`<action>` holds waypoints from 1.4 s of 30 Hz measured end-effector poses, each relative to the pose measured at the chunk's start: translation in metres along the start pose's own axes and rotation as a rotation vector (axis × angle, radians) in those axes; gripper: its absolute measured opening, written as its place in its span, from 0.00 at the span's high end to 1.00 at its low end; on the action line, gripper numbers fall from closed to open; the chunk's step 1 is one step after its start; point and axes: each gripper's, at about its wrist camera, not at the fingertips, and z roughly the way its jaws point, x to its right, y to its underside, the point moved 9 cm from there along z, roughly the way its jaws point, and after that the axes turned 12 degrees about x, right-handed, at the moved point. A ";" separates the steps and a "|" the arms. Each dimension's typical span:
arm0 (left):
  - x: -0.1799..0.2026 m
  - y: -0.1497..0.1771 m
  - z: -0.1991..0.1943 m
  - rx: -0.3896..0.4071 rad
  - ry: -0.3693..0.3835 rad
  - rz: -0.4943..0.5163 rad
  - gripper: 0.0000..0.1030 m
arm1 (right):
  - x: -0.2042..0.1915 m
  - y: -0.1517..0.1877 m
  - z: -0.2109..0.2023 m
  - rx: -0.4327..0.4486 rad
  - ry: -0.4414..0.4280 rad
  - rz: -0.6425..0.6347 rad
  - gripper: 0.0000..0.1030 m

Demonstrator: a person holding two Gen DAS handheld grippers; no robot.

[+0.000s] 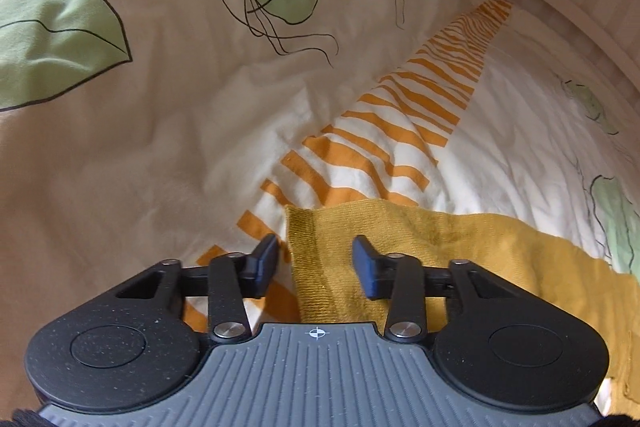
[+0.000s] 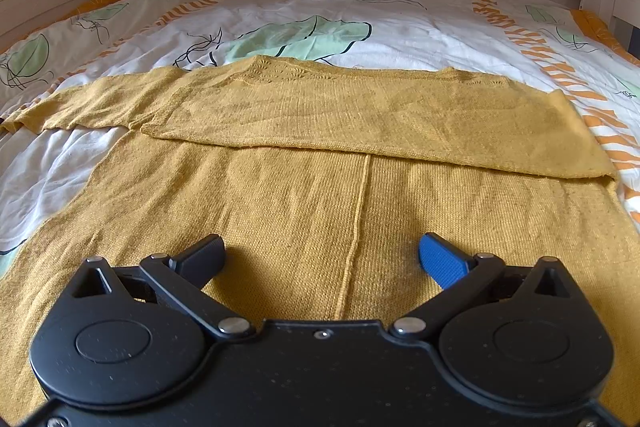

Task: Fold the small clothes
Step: 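Open the right gripper and move the left gripper to the other sleeve cuff, then grasp the other sleeve cuff with the left gripper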

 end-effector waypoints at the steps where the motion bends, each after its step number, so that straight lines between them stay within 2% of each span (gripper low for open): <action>1: -0.001 0.000 -0.001 0.002 -0.004 0.004 0.74 | 0.000 0.000 0.000 0.000 0.000 0.000 0.00; 3: -0.001 -0.002 -0.004 0.008 -0.014 0.016 0.88 | 0.000 0.000 0.000 0.000 0.000 0.000 0.00; 5: 0.002 -0.004 -0.008 0.021 -0.001 0.021 0.98 | 0.001 0.000 0.000 0.000 -0.001 0.000 0.00; 6: 0.004 -0.006 -0.011 0.028 0.013 0.014 0.98 | 0.000 0.000 0.000 0.000 -0.001 0.001 0.00; 9: 0.014 -0.013 -0.018 0.051 0.040 0.023 0.98 | 0.001 0.000 0.000 0.000 -0.001 0.001 0.00; 11: 0.019 -0.013 -0.017 0.031 0.050 0.025 0.98 | 0.001 0.000 0.000 0.000 -0.001 0.001 0.00; 14: 0.021 -0.010 -0.012 0.018 0.034 0.019 0.97 | 0.001 0.000 0.000 0.000 -0.003 0.003 0.00; 19: 0.013 -0.002 -0.001 -0.004 -0.037 0.029 0.94 | 0.001 0.000 0.001 -0.001 -0.003 0.004 0.00; 20: 0.010 0.000 0.001 -0.007 -0.057 0.036 0.91 | 0.001 0.000 0.001 -0.001 -0.003 0.004 0.00; 21: 0.009 0.001 0.002 -0.008 -0.063 0.040 0.82 | 0.001 0.000 0.001 -0.001 -0.004 0.005 0.00; 23: 0.008 0.002 0.003 -0.001 -0.053 0.042 0.76 | 0.001 0.000 0.001 -0.001 -0.004 0.005 0.00; 28: 0.010 0.003 0.002 -0.002 -0.063 0.049 0.74 | 0.001 0.000 0.001 -0.001 -0.004 0.006 0.00; 29: 0.011 0.004 0.002 -0.004 -0.053 0.049 0.76 | 0.001 0.000 0.001 0.000 -0.004 0.006 0.00; 30: 0.013 0.004 0.001 -0.004 -0.041 0.046 0.90 | 0.001 0.000 0.001 -0.001 -0.005 0.006 0.00; 31: 0.014 0.004 -0.001 -0.003 -0.022 0.031 0.98 | 0.001 0.000 0.001 -0.001 -0.005 0.007 0.00; 35: 0.031 -0.009 -0.021 0.014 0.076 -0.076 0.98 | 0.001 -0.001 0.001 0.001 -0.008 0.011 0.00; 42: 0.113 -0.052 -0.086 0.067 0.271 -0.099 0.98 | 0.003 -0.003 0.000 0.007 -0.033 0.055 0.00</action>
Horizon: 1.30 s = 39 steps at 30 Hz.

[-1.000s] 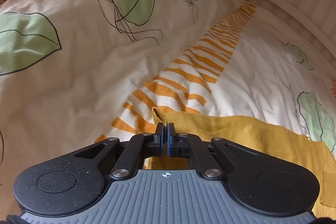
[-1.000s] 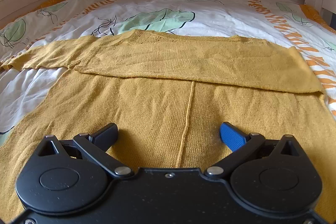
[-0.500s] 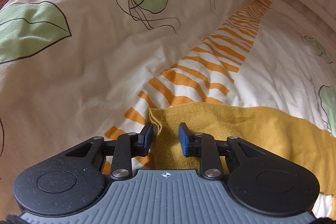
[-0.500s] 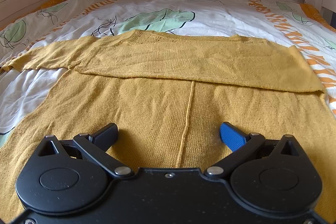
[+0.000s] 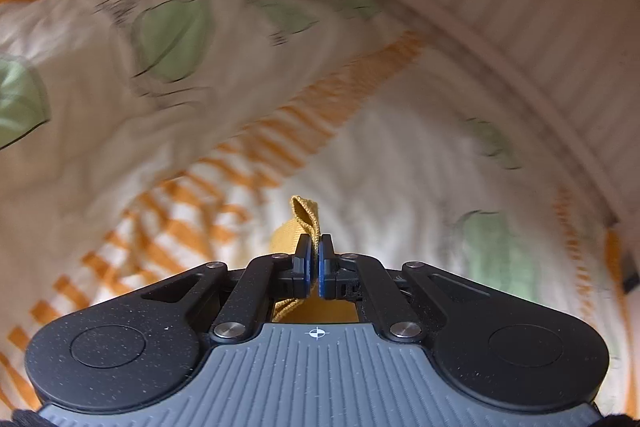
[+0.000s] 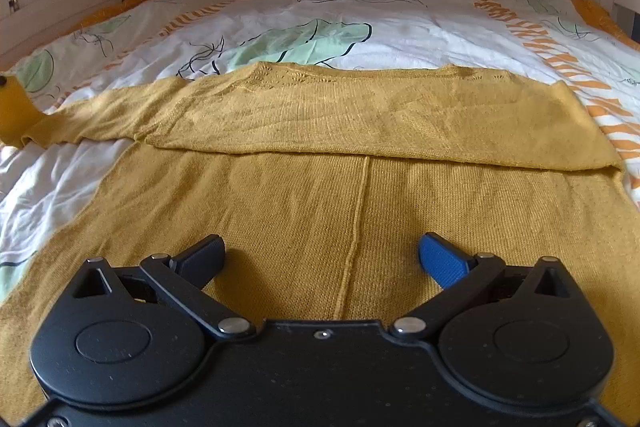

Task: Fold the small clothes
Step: 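Grasp the other sleeve cuff with the left gripper, then lift the sleeve with the left gripper and fold it across the back, release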

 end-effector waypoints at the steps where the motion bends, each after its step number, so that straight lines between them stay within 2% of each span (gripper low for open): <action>1: 0.022 -0.004 -0.005 0.004 0.035 0.004 0.98 | 0.001 0.000 0.000 0.001 -0.007 0.011 0.00; 6: 0.125 -0.006 -0.027 0.008 0.203 0.037 0.98 | 0.006 -0.007 -0.004 0.000 -0.045 0.077 0.01; 10: 0.204 0.010 -0.034 -0.030 0.341 0.048 0.98 | 0.012 -0.016 -0.014 0.009 -0.053 0.105 0.01; 14: 0.280 0.051 -0.028 -0.075 0.445 0.110 0.98 | 0.024 -0.025 -0.033 0.040 -0.069 0.149 0.01; 16: 0.308 0.076 -0.021 -0.110 0.478 0.108 0.98 | 0.033 -0.028 -0.041 0.051 -0.070 0.165 0.01; 21: 0.372 0.159 0.003 -0.206 0.532 0.148 0.97 | 0.055 -0.028 -0.054 0.059 -0.055 0.192 0.01; 25: 0.395 0.218 0.018 -0.282 0.536 0.140 0.97 | 0.069 -0.025 -0.057 0.057 -0.038 0.217 0.01; 28: 0.402 0.245 0.024 -0.312 0.535 0.151 0.93 | 0.077 -0.022 -0.057 0.053 -0.027 0.239 0.01; 29: 0.405 0.250 0.024 -0.320 0.543 0.160 0.85 | 0.079 -0.021 -0.058 0.052 -0.023 0.244 0.01; 30: 0.408 0.256 0.024 -0.326 0.558 0.172 0.69 | 0.082 -0.020 -0.059 0.051 -0.022 0.250 0.01; 32: 0.413 0.259 0.018 -0.304 0.577 0.196 0.60 | 0.084 -0.019 -0.058 0.047 -0.022 0.258 0.01; 34: 0.413 0.255 0.009 -0.271 0.591 0.236 0.59 | 0.086 -0.019 -0.057 0.044 -0.020 0.258 0.01; 36: 0.411 0.246 -0.004 -0.218 0.600 0.282 0.52 | 0.087 -0.021 -0.054 0.042 -0.020 0.258 0.01; 39: 0.388 0.232 -0.015 -0.132 0.567 0.330 0.45 | 0.092 -0.027 -0.052 0.051 -0.019 0.256 0.01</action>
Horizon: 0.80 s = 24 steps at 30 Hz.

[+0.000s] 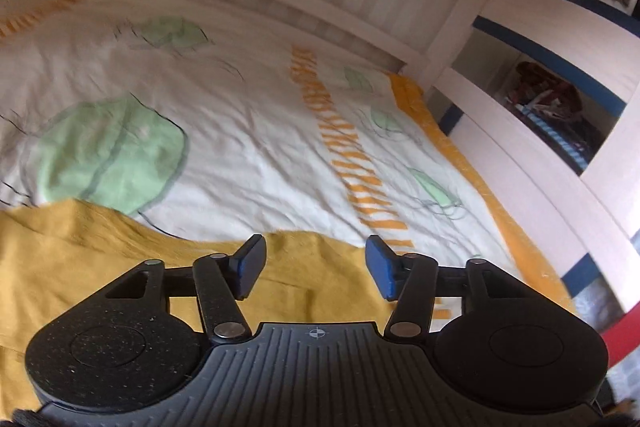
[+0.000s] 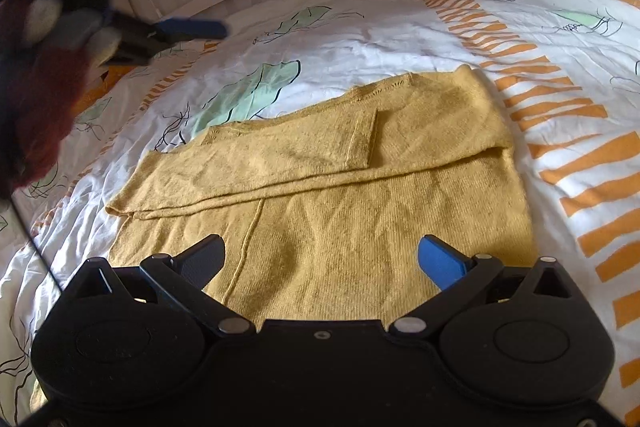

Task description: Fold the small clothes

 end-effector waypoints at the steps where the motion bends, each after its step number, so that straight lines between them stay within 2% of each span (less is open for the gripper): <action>1: -0.010 0.001 -0.008 0.012 -0.035 0.017 0.43 | 0.001 -0.004 0.001 0.007 0.000 -0.001 0.01; 4: -0.047 0.014 -0.028 0.022 -0.135 0.050 0.43 | 0.004 -0.018 0.007 0.030 -0.009 -0.004 0.01; 6: -0.076 0.029 -0.041 0.008 -0.227 0.074 0.43 | 0.007 -0.026 0.015 0.040 -0.020 0.006 0.01; 11: -0.140 0.070 -0.064 -0.060 -0.397 0.078 0.43 | 0.012 -0.039 0.041 0.032 -0.031 0.022 0.01; 18: -0.182 0.111 -0.081 -0.105 -0.478 0.091 0.42 | 0.014 -0.038 0.081 -0.021 -0.056 0.043 0.01; 21: -0.181 0.120 -0.083 -0.037 -0.460 0.147 0.34 | 0.014 -0.036 0.093 -0.036 -0.052 0.057 0.01; 24: -0.177 0.123 -0.081 -0.016 -0.462 0.176 0.29 | 0.014 -0.034 0.100 -0.051 -0.048 0.070 0.05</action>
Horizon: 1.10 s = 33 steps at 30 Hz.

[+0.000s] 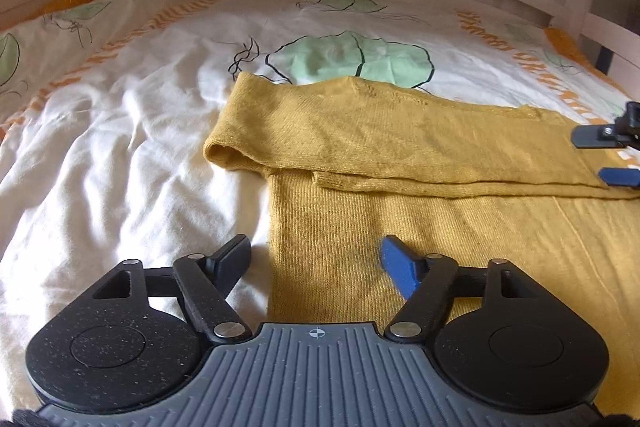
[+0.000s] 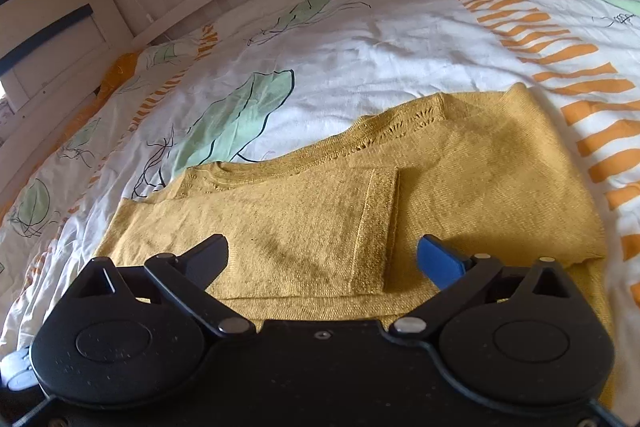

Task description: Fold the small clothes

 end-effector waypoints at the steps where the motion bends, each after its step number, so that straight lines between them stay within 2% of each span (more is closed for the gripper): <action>1: 0.000 0.000 0.000 -0.001 0.001 0.000 0.28 | 0.000 0.000 0.002 -0.004 -0.001 0.003 0.10; 2: 0.000 0.000 0.001 -0.001 0.005 -0.004 0.27 | 0.000 0.001 0.004 -0.009 -0.001 0.007 0.13; 5: -0.001 0.002 0.001 0.005 0.012 -0.017 0.26 | 0.000 0.001 0.008 -0.021 0.021 0.007 0.32; 9: 0.000 0.004 0.002 0.007 0.010 -0.011 0.25 | -0.001 -0.002 0.015 -0.044 0.087 -0.038 0.77; 10: 0.000 0.004 0.001 0.007 0.009 -0.010 0.25 | -0.004 -0.005 0.014 -0.048 0.082 -0.045 0.84; 11: -0.001 0.004 0.001 0.007 0.010 -0.012 0.25 | -0.010 -0.011 0.012 -0.046 0.055 -0.050 0.85; 15: -0.001 0.004 0.001 0.007 0.013 -0.017 0.25 | -0.040 -0.051 -0.015 0.034 -0.044 -0.104 0.85; 17: -0.001 0.004 0.001 0.007 0.013 -0.016 0.25 | -0.040 -0.071 -0.030 0.078 -0.048 -0.119 0.85; 19: -0.001 0.003 0.001 0.008 0.013 -0.016 0.25 | -0.026 -0.085 -0.039 0.103 -0.012 -0.109 0.85; 21: -0.001 0.003 0.001 0.007 0.013 -0.015 0.25 | -0.002 -0.089 -0.038 0.104 0.066 -0.118 0.86; 24: -0.001 0.004 0.001 0.008 0.013 -0.016 0.25 | 0.035 -0.079 -0.027 0.067 0.160 -0.108 0.86; 26: -0.001 0.004 0.001 0.007 0.013 -0.015 0.25 | 0.051 -0.066 -0.018 0.031 0.191 -0.083 0.84; 27: -0.001 0.004 0.001 0.007 0.012 -0.015 0.25 | 0.054 -0.062 -0.016 0.029 0.178 -0.051 0.76; 29: -0.001 0.004 0.001 0.008 0.011 -0.012 0.25 | 0.055 -0.053 -0.014 0.030 0.128 0.013 0.75; 31: -0.001 0.003 0.001 0.008 0.010 -0.009 0.24 | 0.050 -0.047 -0.009 0.026 0.095 0.034 0.47; 33: -0.001 0.003 0.002 0.009 0.010 -0.008 0.24 | 0.044 -0.041 -0.004 0.011 0.075 0.028 0.39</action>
